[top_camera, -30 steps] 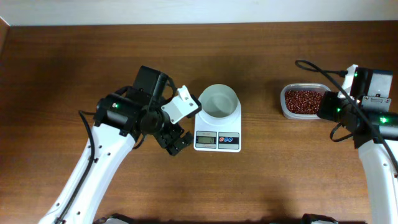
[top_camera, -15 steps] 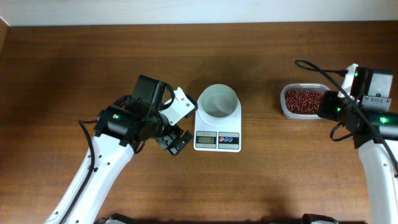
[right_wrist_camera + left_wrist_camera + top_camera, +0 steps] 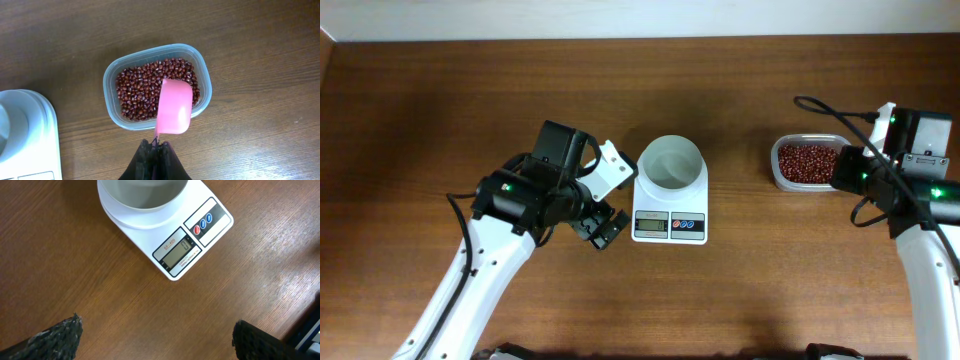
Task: Scoop and weigh 50g on scale
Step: 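Lower the scoop into the red beans with the right gripper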
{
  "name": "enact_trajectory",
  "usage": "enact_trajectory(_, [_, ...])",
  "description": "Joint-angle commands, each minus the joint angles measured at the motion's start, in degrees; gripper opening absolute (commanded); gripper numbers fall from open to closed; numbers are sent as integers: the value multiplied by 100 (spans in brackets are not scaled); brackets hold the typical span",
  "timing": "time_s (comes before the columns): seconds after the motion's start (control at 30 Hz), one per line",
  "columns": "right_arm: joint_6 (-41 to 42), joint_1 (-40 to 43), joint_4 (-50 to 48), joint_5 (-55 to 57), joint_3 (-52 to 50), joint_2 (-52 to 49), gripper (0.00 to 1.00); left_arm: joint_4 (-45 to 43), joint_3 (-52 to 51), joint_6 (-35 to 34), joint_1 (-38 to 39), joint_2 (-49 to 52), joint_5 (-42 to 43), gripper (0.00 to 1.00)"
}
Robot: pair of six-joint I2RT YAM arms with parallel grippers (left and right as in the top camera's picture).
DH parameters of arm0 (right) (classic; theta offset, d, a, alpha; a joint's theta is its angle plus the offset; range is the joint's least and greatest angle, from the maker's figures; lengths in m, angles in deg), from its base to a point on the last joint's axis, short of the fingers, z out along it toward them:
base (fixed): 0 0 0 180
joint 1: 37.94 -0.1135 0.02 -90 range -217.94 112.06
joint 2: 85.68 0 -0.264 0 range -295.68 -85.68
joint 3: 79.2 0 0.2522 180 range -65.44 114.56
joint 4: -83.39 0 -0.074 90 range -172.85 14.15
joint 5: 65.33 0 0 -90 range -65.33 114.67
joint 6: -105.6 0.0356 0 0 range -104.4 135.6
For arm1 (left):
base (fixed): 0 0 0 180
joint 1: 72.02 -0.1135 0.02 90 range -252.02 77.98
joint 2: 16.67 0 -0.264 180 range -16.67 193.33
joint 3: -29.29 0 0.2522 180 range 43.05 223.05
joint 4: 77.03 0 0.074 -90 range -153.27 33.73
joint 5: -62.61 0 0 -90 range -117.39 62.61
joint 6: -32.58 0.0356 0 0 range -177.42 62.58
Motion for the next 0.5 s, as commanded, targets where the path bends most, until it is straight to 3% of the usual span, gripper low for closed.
enact_trajectory(0.0, [0, 20, -22, 22, 85, -79, 4, -13, -48, -50, 9, -114, 85, 99])
enact_trajectory(0.3, [98, 20, -197, -717, 85, -79, 4, -13, -48, -50, 9, -114, 85, 99])
enact_trajectory(0.47, [1648, 15, -636, -756, 85, -79, 4, -13, -48, -50, 9, -114, 85, 99])
